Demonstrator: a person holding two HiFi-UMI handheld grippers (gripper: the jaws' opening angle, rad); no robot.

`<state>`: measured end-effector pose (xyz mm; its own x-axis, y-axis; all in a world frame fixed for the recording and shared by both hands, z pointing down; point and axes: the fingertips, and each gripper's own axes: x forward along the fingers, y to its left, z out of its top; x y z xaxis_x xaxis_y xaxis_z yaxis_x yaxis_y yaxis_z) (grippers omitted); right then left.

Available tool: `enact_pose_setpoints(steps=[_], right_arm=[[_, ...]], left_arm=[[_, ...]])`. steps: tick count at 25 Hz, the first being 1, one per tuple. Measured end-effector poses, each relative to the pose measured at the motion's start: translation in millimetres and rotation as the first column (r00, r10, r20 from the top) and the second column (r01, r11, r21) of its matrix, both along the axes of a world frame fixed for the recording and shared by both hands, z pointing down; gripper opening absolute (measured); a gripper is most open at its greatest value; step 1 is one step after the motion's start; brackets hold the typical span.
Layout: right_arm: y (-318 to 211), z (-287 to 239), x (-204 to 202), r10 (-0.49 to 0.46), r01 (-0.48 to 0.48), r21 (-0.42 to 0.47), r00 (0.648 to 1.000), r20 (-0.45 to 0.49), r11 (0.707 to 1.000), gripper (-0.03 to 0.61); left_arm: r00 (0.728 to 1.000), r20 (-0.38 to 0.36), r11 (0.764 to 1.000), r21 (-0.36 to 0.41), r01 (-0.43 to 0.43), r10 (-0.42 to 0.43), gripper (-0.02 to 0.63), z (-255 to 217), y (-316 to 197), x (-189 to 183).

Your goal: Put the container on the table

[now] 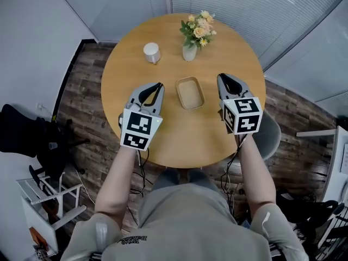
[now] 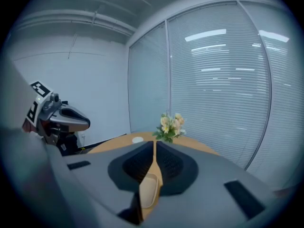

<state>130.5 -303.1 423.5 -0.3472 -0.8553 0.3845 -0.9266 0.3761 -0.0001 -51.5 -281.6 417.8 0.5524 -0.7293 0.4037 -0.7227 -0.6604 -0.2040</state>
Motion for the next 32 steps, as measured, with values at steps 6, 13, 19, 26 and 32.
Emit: enact_pose_setpoints(steps=[6, 13, 19, 26, 32], right_arm=[[31, -75, 5, 0.004, -0.007, 0.134, 1.0, 0.024, 0.991, 0.034], [72, -141, 8, -0.012, -0.002, 0.247, 0.998, 0.054, 0.969, 0.034], [104, -170, 5, -0.032, 0.022, 0.313, 0.999, 0.028, 0.949, 0.034], [124, -181, 5, -0.03, 0.045, 0.376, 0.998, -0.046, 0.926, 0.034], [136, -169, 13, -0.031, 0.053, 0.344, 0.997, -0.068, 0.937, 0.034]], left_arm=[[0.998, -0.053, 0.994, 0.103, -0.024, 0.03, 0.028, -67, 16, 2], [0.992, -0.115, 0.967, 0.253, -0.022, 0.053, 0.028, -144, 45, 0], [0.99, -0.122, 0.951, 0.309, -0.025, 0.066, 0.028, -174, 66, 2], [0.995, -0.065, 0.948, 0.315, -0.046, 0.07, 0.028, -171, 85, -1], [0.995, -0.058, 0.956, 0.285, -0.063, 0.083, 0.028, -165, 103, -1]])
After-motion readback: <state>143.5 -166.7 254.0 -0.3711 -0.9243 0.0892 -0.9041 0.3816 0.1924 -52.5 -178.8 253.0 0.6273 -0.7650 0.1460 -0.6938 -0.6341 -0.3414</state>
